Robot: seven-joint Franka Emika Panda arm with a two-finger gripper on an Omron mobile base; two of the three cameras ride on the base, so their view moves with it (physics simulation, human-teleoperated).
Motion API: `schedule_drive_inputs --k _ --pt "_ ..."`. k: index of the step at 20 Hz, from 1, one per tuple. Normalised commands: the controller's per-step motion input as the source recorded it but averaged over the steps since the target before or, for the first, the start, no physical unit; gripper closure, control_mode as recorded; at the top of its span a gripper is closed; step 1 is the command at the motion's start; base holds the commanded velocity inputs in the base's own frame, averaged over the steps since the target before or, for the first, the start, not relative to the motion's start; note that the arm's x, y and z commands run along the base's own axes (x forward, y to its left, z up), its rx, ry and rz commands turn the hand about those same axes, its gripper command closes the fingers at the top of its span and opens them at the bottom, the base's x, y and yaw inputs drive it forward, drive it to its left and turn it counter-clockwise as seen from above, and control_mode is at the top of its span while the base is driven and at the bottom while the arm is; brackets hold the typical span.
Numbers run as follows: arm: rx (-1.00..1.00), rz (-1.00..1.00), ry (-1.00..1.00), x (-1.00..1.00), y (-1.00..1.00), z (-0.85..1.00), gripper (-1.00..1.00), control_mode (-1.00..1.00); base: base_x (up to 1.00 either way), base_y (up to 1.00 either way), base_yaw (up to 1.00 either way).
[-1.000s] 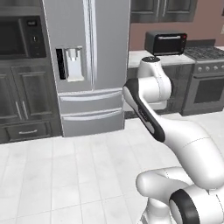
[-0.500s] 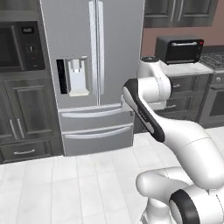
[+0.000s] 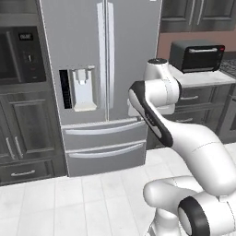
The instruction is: Move the hot dog bun to the plate on the dining table and place the condiment next to that plate. Then navigate to the fridge and take the sausage and place it on the plate as well.
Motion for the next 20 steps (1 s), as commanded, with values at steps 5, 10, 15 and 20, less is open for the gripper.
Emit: schedule_drive_inputs --k 5,10,15,20 --pt "0.0 0.0 0.0 0.0 0.0 0.0 -1.0 1.0 0.53 0.0 0.0" --pt "0.0 0.0 0.0 0.0 0.0 0.0 -1.0 1.0 0.86 0.01 0.0" --pt "0.0 0.0 0.0 0.0 0.0 0.0 -1.0 1.0 0.85 0.02 0.0" --pt "0.0 0.0 0.0 0.0 0.0 0.0 -1.0 1.0 0.56 0.06 0.0"
